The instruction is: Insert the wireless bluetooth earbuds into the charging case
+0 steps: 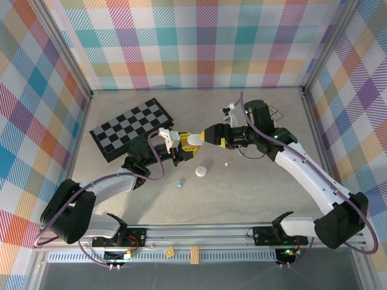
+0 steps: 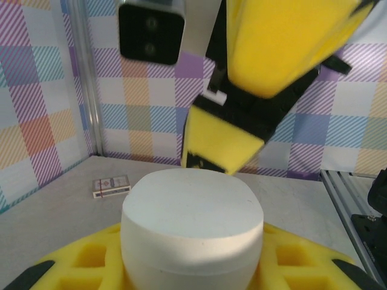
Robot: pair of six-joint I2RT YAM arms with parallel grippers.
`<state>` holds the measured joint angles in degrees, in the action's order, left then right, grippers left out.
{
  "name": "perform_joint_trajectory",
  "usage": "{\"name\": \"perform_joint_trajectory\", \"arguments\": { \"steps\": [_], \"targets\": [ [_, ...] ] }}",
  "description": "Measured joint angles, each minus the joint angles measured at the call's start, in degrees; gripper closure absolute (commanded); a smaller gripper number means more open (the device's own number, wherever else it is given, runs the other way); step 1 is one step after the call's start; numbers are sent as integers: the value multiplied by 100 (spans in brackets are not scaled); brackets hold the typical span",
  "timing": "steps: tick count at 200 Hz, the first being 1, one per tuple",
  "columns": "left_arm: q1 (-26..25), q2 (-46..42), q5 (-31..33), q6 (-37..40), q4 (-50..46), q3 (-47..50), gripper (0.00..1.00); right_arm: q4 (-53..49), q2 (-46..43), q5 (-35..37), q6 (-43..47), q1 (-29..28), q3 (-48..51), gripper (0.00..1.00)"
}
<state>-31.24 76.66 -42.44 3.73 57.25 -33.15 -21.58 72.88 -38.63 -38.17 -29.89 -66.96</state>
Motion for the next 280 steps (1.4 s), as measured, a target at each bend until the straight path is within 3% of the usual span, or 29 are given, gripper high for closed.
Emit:
{"name": "perform_joint_trajectory", "arguments": {
  "steps": [57, 111, 123, 129, 138, 184, 227, 280],
  "targets": [
    [-63, 42, 57, -120, 232, 0, 67, 2317, 225, -940, -1875, 0, 1045, 46],
    [-63, 57, 153, -140, 313, -2, 66, 3316, 254, -1115, -2695, 11, 1309, 73],
    [-63, 59, 173, -138, 315, -2, 60, 3373, 254, -1113, -2750, 22, 1333, 75],
    [-63, 59, 192, -122, 313, -2, 51, 3379, 254, -1093, -2750, 22, 1335, 74],
    [-63, 59, 205, -120, 302, -2, 39, 3375, 254, -1038, -2719, 20, 1340, 75],
    [-136, -101, 319, 216, -140, 39, 10, 2636, 118, -339, -1814, 31, 1322, 74],
    [-138, -638, 715, 520, -844, 297, 0, 1683, 345, 667, -636, 151, 881, 74],
    [-249, -1287, 1585, 579, -2035, 592, 0, 1272, 1893, 1561, 146, 479, 181, 74]
  ]
}}
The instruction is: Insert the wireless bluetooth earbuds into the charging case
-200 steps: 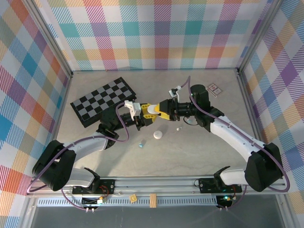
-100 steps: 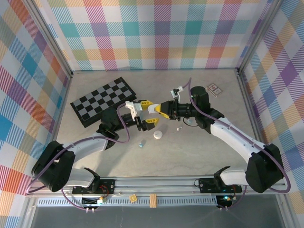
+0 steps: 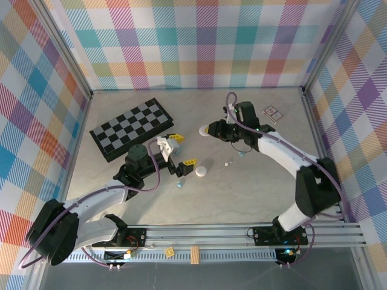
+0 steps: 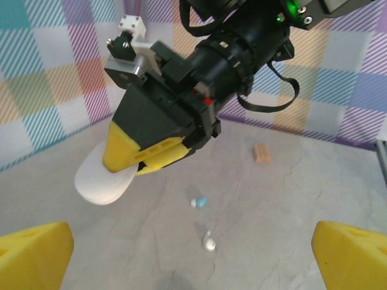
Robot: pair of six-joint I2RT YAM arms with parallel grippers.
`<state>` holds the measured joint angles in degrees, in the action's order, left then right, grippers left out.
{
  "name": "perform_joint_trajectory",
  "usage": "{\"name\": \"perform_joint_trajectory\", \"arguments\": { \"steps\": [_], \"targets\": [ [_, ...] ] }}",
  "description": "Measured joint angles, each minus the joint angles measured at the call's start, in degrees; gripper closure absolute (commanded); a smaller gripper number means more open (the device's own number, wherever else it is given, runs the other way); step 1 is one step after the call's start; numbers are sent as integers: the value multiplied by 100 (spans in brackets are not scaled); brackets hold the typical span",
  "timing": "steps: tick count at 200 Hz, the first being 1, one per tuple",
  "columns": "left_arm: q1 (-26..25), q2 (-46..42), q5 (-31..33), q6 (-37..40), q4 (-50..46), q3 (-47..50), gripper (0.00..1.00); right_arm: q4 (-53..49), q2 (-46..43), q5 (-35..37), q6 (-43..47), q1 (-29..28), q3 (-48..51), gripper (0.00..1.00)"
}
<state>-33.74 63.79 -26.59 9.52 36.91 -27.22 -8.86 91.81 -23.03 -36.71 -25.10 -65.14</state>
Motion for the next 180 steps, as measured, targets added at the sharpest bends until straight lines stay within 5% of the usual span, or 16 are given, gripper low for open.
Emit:
{"name": "perform_joint_trajectory", "arguments": {
  "steps": [54, 111, 180],
  "targets": [
    [0, -358, 1467, -321, -1255, 9, 0, -592, 1626, 455, 76, 81, -1001, 73],
    [0, 343, 2830, -962, -3314, -1069, 0, -732, 2487, 612, 79, 129, -1425, 71],
    [0, 1716, 3733, -1335, -5257, -2444, 0, -918, 2524, 966, 221, 260, -1521, 32]
  ]
}}
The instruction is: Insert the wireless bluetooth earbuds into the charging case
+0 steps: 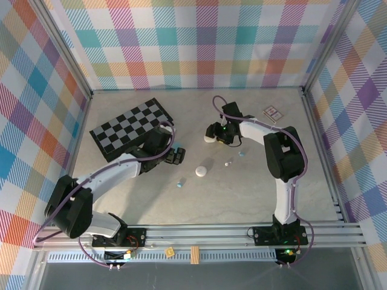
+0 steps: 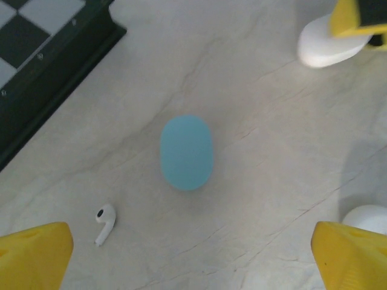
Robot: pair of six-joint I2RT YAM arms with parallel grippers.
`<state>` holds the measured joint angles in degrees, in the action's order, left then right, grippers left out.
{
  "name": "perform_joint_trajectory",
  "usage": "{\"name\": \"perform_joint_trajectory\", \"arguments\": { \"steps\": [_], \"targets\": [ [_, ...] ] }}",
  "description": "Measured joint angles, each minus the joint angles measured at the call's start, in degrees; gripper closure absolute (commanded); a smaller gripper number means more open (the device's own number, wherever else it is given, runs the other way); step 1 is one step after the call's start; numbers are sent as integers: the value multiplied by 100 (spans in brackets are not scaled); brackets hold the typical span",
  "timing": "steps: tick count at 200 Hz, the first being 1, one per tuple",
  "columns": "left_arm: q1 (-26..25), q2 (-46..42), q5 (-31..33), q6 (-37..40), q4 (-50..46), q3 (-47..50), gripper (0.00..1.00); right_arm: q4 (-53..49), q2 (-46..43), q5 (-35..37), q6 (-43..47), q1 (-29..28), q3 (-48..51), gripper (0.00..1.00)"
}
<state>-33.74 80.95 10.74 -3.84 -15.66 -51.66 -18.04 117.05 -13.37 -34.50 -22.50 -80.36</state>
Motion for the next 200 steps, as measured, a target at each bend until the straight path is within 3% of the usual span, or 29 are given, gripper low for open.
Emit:
{"name": "perform_joint_trajectory", "arguments": {
  "steps": [28, 71, 96, 112, 168, 200],
  "targets": [
    [17, 702, 96, -28, -590, -623, 3, -79, -444, 286, 138, 11, 232, 23],
    [94, 2028, 94, -33, -1281, -1676, 8, -101, -1652, 496, 251, 11, 881, 22],
    [188, 2468, 90, -50, -1480, -1947, 17, -116, -2135, 592, 317, 11, 1294, 22],
    [284, 2651, 79, -109, -1567, -2094, 29, -144, -2317, 662, 374, 11, 1497, 22],
    [442, 2942, -33, -81, -1574, -2302, 39, -345, -2717, 804, 400, 11, 1792, 22],
    [442, 3084, -175, -85, -1569, -2343, 57, -350, -2837, 824, 415, 11, 1792, 22]
  ]
}}
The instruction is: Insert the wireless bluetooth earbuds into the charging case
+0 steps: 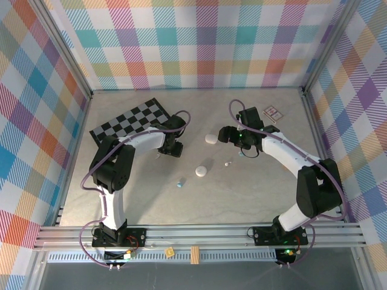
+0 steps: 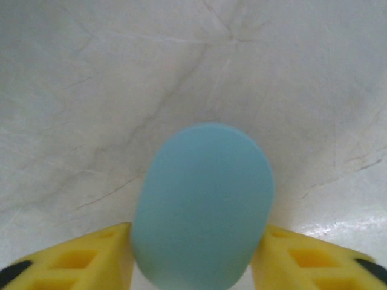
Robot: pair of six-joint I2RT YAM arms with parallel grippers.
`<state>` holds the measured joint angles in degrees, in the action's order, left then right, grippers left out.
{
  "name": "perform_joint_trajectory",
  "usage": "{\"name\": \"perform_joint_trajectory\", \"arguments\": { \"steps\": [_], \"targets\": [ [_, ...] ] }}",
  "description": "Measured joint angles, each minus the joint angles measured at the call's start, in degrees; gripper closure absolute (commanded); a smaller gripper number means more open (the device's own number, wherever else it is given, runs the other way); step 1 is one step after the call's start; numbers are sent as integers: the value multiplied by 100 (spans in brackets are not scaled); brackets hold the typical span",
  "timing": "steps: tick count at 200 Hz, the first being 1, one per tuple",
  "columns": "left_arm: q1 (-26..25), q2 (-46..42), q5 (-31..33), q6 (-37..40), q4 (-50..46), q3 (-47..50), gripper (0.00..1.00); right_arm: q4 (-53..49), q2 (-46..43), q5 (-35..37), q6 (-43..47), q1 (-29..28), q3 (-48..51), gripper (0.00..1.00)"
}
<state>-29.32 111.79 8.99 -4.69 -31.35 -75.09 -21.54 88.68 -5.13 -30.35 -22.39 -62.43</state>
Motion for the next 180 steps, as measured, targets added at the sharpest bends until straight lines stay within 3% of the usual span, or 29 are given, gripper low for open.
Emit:
{"name": "perform_joint_trajectory", "arguments": {
  "steps": [19, 70, 125, 145, 180],
  "targets": [
    [0, 24, -26, -4, 7, -26, 63, -2, -2, -4, -2, 0, 2, 22],
    [-2, -122, -101, 149, 203, 140, 65, -2, -227, -455, -2, 0, 188, 22],
    [-101, -1613, -411, 990, 1342, 1355, 68, 157, -964, -1860, -2, 0, 367, 23],
    [-195, -2225, -841, 1394, 1943, 1847, 67, 192, -1145, -2323, -7, 0, 367, 23],
    [-275, -3051, -2122, 2059, 2728, 2485, 65, 221, -1187, -3086, -61, 0, 367, 24]
  ]
}}
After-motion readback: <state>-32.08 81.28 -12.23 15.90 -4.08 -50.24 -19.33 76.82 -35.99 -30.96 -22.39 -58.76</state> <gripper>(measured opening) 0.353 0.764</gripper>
